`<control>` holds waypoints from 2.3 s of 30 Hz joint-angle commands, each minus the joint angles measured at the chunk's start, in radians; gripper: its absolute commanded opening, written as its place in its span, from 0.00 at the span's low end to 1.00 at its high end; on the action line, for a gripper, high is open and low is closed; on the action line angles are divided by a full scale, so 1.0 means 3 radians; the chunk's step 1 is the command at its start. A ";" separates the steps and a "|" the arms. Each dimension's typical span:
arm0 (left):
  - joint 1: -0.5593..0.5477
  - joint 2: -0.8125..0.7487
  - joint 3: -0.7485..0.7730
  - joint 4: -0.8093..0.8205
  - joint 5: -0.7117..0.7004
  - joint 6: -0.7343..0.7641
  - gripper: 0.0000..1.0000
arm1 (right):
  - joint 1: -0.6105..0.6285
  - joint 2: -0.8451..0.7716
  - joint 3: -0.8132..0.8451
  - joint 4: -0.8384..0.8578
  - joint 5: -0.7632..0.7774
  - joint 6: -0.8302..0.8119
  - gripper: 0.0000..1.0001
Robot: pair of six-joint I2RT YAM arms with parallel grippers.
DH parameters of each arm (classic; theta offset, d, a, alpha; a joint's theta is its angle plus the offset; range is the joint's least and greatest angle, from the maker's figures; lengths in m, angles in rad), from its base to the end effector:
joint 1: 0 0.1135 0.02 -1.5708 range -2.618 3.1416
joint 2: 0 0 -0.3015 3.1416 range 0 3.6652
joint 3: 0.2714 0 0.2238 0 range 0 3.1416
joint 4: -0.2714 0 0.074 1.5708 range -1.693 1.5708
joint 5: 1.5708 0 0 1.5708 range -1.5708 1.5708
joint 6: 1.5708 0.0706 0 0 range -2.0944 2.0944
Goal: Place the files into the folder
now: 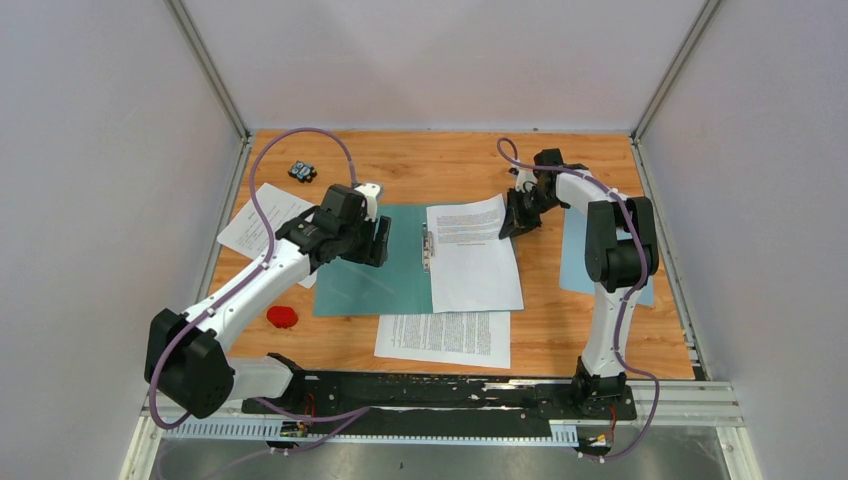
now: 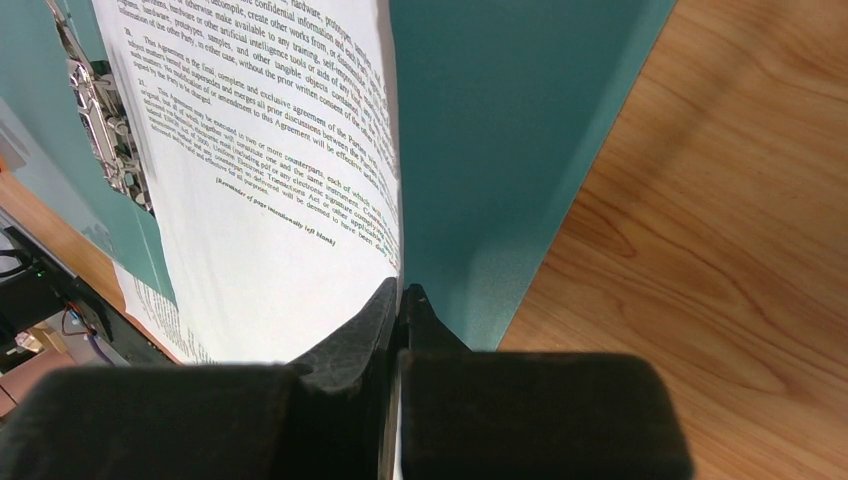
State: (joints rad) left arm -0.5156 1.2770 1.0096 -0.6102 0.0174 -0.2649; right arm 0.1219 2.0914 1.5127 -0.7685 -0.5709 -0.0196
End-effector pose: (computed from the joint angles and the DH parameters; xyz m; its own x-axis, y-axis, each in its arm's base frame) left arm 0.2159 -0.1238 0.2918 -0.7775 0.1397 -0.6132 0.3099 0.9335 -0.1802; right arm 0.4052 0.0881 0.1773 -0.9633 -0.1346 -0.2320 -0.2402 0.8181 0.5225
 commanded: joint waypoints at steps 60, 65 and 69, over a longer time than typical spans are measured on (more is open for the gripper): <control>0.0760 0.0177 0.0217 0.0117 0.0553 -0.0063 0.75 | 0.0357 -0.0770 -0.0224 0.0461 0.0216 0.0585 0.47; 0.0876 0.0286 0.0305 0.0104 0.0296 -0.0029 0.79 | 0.0754 -0.0679 -0.0197 0.0800 0.0108 0.0727 0.44; 0.1331 0.0407 0.0240 0.0174 0.0367 -0.0145 0.81 | 0.1033 -0.0513 -0.0074 0.0887 0.0221 0.0789 0.40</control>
State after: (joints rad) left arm -0.2317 1.3666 1.0653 -0.5961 0.1329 -0.2802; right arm 0.3641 1.9022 1.4521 -0.5907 -0.5056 0.1783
